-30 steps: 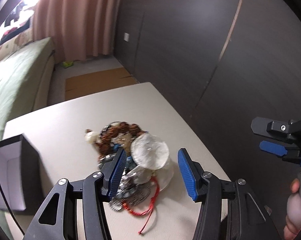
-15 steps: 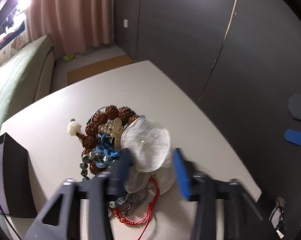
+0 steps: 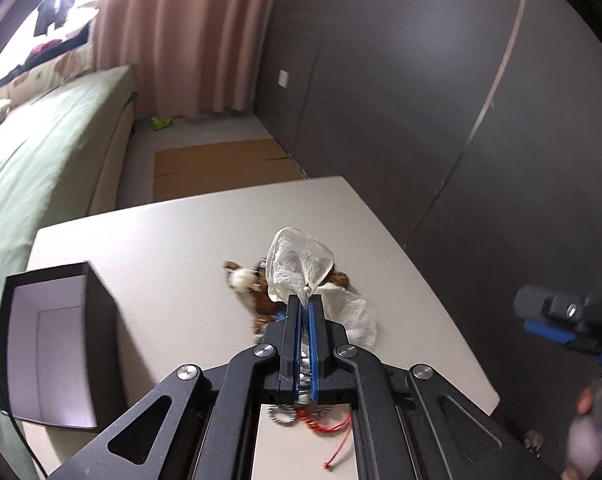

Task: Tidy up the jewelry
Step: 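Close the left gripper on the clear plastic bag and lift it, then grasp the silver chain pendant with the right gripper while the left holds the bag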

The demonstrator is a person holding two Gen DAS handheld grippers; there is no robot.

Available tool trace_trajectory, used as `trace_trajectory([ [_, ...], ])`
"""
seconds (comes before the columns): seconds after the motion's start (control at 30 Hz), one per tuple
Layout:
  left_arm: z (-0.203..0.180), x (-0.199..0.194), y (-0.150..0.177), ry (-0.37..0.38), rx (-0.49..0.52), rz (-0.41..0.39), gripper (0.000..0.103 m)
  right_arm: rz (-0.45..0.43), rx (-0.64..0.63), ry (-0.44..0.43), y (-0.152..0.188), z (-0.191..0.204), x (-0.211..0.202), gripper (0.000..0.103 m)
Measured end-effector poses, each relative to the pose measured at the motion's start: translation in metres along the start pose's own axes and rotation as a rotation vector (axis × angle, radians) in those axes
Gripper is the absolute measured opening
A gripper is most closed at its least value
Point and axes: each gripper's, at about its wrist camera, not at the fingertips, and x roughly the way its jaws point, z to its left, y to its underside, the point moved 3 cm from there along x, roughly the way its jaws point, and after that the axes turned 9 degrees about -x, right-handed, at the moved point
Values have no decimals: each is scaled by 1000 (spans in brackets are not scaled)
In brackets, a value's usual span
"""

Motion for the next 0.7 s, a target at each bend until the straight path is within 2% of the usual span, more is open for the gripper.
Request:
trace_trajectory([
  [0.2,20,-24,-11,2,-38,-55,3,28,-59,-42,7,29,15,100],
  [0.37,38,-32,-16,-9,-79,-68,3,84,-90,-137,16,57,35,68],
  [0.47,50,-36,-18,-13,-105,-72,3,138,-77,-222,25,72,50,53],
  [0.53,58,-42,-19,-12,-120,-75,3,167,-64,-251,30,80,61,52],
  [0.7,73,-52,-19,-8,-151,-84,3,196,-66,-224,36,92,80,52],
])
